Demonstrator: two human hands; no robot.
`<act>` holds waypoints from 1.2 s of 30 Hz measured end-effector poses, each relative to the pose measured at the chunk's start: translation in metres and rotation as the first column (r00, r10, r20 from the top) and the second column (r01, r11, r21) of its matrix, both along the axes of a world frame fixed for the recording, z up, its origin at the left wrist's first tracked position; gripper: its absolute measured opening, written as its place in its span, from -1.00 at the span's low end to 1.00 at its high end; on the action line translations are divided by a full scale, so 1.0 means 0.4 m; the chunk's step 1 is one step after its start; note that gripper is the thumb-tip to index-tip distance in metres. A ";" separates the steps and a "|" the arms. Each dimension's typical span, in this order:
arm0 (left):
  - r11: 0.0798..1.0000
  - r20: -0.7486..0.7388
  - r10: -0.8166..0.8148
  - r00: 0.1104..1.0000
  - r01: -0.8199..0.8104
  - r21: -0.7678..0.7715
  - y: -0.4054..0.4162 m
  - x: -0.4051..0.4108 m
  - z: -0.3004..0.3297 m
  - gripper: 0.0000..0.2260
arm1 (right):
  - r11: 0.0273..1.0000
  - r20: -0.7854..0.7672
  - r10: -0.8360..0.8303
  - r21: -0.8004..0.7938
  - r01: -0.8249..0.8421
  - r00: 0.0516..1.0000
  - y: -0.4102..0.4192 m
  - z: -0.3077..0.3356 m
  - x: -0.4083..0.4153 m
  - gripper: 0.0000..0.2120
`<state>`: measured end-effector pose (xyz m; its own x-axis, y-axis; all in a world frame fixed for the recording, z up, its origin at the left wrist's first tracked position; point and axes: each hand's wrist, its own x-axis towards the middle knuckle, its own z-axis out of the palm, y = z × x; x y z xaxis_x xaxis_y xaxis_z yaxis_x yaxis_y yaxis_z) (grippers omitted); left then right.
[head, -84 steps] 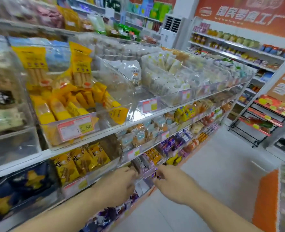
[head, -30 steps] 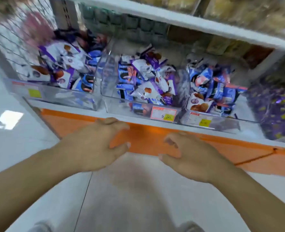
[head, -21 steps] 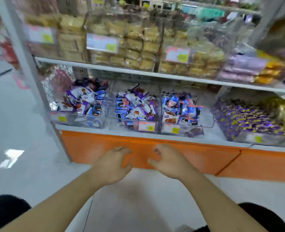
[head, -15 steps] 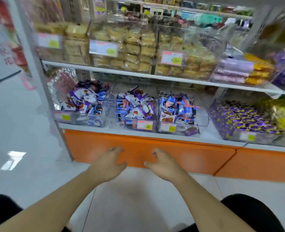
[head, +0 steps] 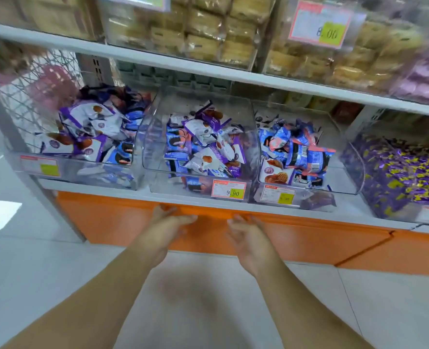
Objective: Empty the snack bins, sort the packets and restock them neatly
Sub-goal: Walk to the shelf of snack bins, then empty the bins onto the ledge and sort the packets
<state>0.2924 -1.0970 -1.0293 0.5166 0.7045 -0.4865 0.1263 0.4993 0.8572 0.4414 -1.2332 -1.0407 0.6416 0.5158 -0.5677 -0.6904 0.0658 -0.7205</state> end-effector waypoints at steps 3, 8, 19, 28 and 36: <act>0.991 0.106 0.102 0.989 -0.091 -0.099 0.018 0.022 -0.033 -0.50 | 0.979 -0.125 -0.058 0.186 0.080 0.991 0.016 -0.032 0.013 -0.35; 0.981 0.209 0.131 0.969 -0.096 -0.169 0.008 0.010 -0.047 -0.48 | 0.953 -0.135 -0.026 0.294 0.065 0.991 0.007 -0.025 -0.005 -0.30; 0.993 -0.065 -0.099 0.993 0.095 -0.064 -0.190 -0.193 0.033 -0.42 | 0.994 -0.063 0.110 0.012 -0.109 0.992 -0.216 0.033 -0.150 -0.54; 0.543 -0.493 -0.249 0.834 0.541 0.642 -0.241 -0.269 0.116 -0.81 | 0.682 0.577 0.707 -0.710 -0.177 0.408 -0.341 0.153 -0.171 -0.90; 0.348 -0.773 -0.309 0.554 0.822 0.451 -0.284 -0.394 0.038 -0.89 | 0.271 0.246 0.956 -0.949 -0.164 0.158 -0.410 0.110 -0.213 -0.79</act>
<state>0.1347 -1.2106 -1.0139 0.8026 0.5161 -0.2991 0.5915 -0.6244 0.5101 0.3563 -1.3973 -0.9967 0.5697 0.6913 -0.4445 0.5820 -0.7212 -0.3756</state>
